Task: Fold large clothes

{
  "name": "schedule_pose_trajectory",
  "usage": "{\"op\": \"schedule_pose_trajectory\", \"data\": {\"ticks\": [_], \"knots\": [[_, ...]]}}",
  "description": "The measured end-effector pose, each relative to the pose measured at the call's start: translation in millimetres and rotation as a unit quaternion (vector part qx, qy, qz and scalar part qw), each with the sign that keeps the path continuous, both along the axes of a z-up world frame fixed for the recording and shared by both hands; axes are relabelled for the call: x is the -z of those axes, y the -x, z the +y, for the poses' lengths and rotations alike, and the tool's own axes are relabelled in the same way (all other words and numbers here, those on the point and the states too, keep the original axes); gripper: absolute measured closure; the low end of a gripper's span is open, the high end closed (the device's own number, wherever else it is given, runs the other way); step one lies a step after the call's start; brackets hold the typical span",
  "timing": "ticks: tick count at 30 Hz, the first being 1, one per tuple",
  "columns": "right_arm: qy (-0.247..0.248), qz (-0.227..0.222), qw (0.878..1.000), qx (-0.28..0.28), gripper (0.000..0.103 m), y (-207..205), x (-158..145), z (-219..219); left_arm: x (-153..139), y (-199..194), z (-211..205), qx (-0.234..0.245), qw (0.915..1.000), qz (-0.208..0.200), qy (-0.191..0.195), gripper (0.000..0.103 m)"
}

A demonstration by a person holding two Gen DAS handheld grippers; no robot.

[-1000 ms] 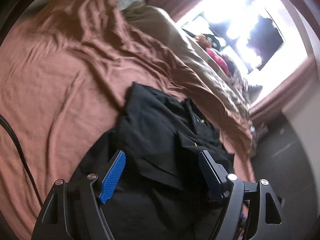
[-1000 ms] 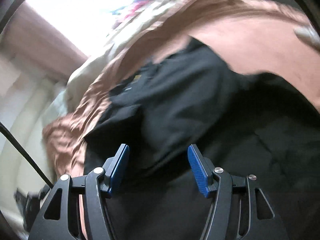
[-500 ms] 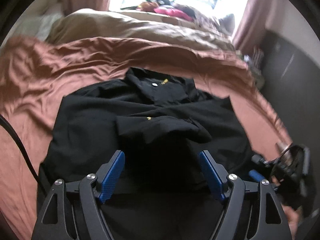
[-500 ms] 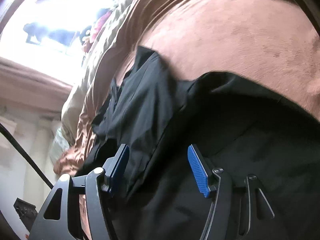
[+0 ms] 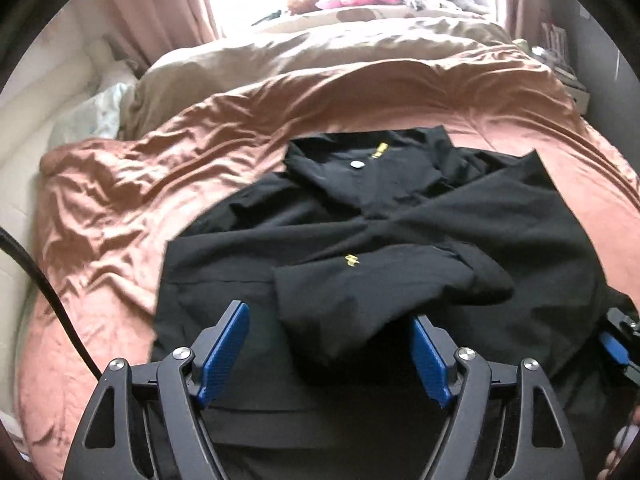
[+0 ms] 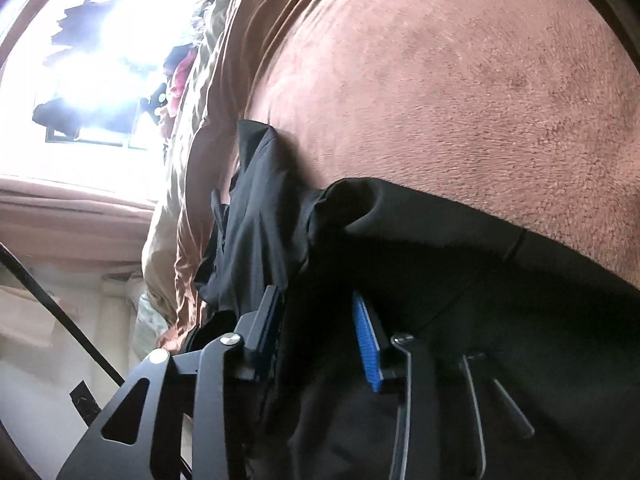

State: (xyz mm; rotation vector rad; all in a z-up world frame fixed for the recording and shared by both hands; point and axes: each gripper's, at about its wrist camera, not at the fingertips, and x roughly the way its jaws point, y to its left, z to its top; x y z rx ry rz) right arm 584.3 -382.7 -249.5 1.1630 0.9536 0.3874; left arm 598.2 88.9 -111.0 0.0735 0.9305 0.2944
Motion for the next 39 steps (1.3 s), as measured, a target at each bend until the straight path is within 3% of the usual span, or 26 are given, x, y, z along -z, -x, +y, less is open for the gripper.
{"op": "schedule_pose_trajectory", "data": {"ticks": [3, 7, 14, 19, 22, 24, 25, 32, 37, 39], "knots": [[0.007, 0.001, 1.0, -0.001, 0.07, 0.9, -3.9, 0.8, -6.3, 5.1, 11.6, -0.014, 0.9998, -0.008, -0.011, 0.024], [0.005, 0.003, 1.0, 0.001, 0.07, 1.3, -4.9, -0.1, -9.6, 22.0, 46.4, -0.062, 0.9977, -0.024, 0.007, 0.024], [0.007, 0.005, 1.0, 0.001, 0.07, 1.0, -6.5, 0.2, 10.8, 62.5, 105.8, -0.142, 0.9866, -0.03, 0.076, 0.024], [0.007, 0.006, 1.0, 0.001, 0.07, 1.0, -7.0, 0.3, 38.8, 91.3, 146.3, -0.199, 0.966, -0.029, 0.162, 0.023], [0.008, 0.006, 1.0, 0.001, 0.07, 0.9, -7.1, 0.9, 55.0, 108.6, 166.5, -0.237, 0.9407, -0.033, 0.241, 0.023], [0.011, 0.005, 1.0, 0.0, 0.07, 0.4, -6.6, 1.0, 59.9, 120.1, 176.0, -0.259, 0.9264, -0.045, 0.27, 0.024], [0.012, 0.005, 1.0, 0.0, 0.07, 0.7, -6.7, 1.3, 58.6, 125.3, 177.7, -0.263, 0.9246, -0.052, 0.27, 0.024], [0.003, -0.008, 1.0, -0.001, 0.07, -3.6, -6.0, 0.0, 45.1, 130.8, 185.4, -0.233, 0.9338, -0.068, 0.263, 0.024], [-0.03, -0.024, 0.999, -0.019, 0.07, -9.9, -1.8, 1.3, 55.1, 110.9, 179.3, -0.189, 0.9515, -0.041, 0.239, 0.026], [-0.028, -0.027, 0.999, -0.032, 0.07, -12.8, 0.1, 4.9, 58.9, 103.7, 174.3, -0.169, 0.9584, -0.033, 0.228, 0.035]]}}
